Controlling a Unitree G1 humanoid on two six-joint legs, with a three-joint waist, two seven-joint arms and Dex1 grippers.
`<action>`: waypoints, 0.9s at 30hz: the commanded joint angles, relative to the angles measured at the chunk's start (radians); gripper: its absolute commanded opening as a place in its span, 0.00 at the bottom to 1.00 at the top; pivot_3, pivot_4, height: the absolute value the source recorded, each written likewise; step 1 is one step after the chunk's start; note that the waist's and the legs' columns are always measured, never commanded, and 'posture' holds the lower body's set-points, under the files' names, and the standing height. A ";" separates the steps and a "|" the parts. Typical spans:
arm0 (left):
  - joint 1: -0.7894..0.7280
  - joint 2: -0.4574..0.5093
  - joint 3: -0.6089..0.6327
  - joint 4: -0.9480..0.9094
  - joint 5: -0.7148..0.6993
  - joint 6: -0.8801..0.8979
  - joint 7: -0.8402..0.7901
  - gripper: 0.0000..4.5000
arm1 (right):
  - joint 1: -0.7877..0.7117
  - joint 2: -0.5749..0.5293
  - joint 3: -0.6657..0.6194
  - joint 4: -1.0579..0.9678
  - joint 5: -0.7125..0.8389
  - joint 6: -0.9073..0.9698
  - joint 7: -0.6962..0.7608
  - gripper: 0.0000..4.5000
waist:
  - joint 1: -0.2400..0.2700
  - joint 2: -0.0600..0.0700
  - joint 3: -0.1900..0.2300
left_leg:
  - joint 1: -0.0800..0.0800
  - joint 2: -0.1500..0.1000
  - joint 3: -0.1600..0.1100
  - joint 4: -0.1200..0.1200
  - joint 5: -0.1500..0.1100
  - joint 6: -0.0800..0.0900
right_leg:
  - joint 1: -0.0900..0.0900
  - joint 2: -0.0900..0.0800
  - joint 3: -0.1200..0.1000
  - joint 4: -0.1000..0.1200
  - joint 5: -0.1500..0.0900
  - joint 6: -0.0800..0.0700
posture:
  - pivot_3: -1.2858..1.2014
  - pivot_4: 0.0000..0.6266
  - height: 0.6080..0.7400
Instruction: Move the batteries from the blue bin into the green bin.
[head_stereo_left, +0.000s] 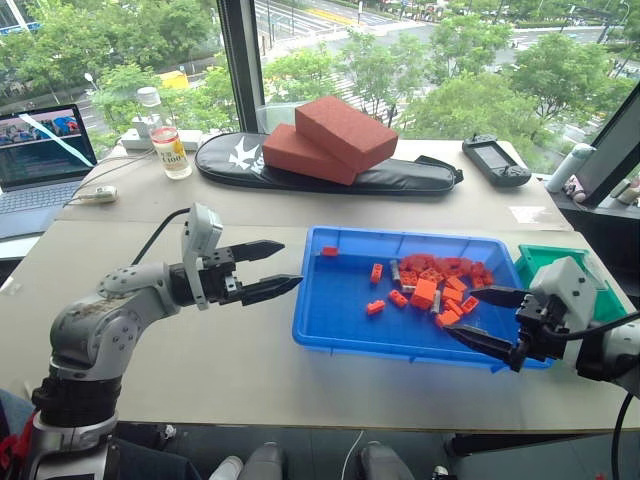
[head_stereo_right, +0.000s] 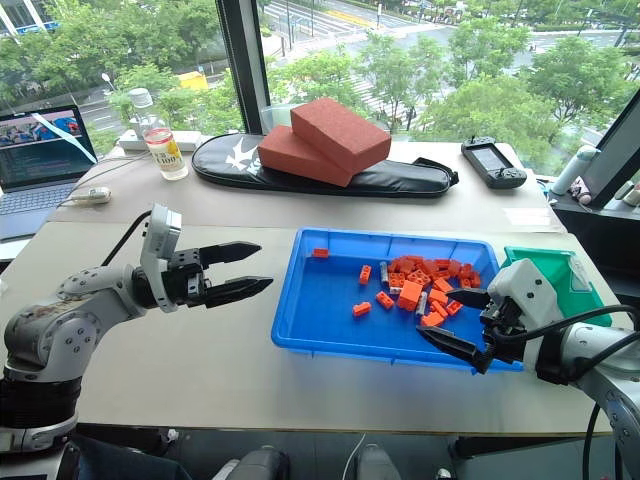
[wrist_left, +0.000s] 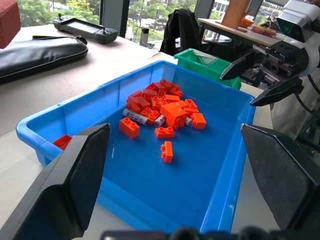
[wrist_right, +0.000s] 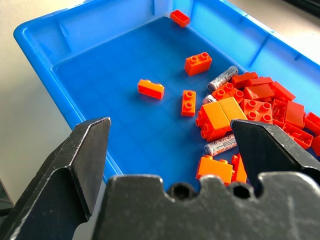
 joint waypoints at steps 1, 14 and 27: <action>-0.025 0.008 0.001 0.003 -0.007 -0.033 -0.032 1.00 | 0.005 -0.003 -0.013 -0.027 0.005 -0.026 0.001 0.99 | 0.000 0.000 0.000 | 0.000 0.000 0.000 0.000 0.000 0.000 | 0.000 0.000 0.000 0.000 0.000 0.000 | 0.52 0.24 1.00; -0.076 0.104 -0.108 0.100 0.055 -0.116 -0.315 1.00 | -0.053 -0.096 0.050 0.005 -0.049 -0.002 -0.012 0.99 | -0.003 0.000 0.000 | 0.001 0.000 0.001 0.000 0.000 0.000 | 0.000 0.000 0.000 0.000 0.000 0.000 | 0.52 0.24 1.00; -0.124 0.066 -0.138 0.143 0.097 -0.141 -0.317 1.00 | -0.466 -0.079 0.495 0.331 -0.272 0.084 -0.085 0.99 | -0.006 0.000 0.000 | -0.004 0.000 0.001 0.001 0.000 0.000 | -0.004 0.000 0.001 0.000 0.000 0.000 | 0.52 0.24 1.00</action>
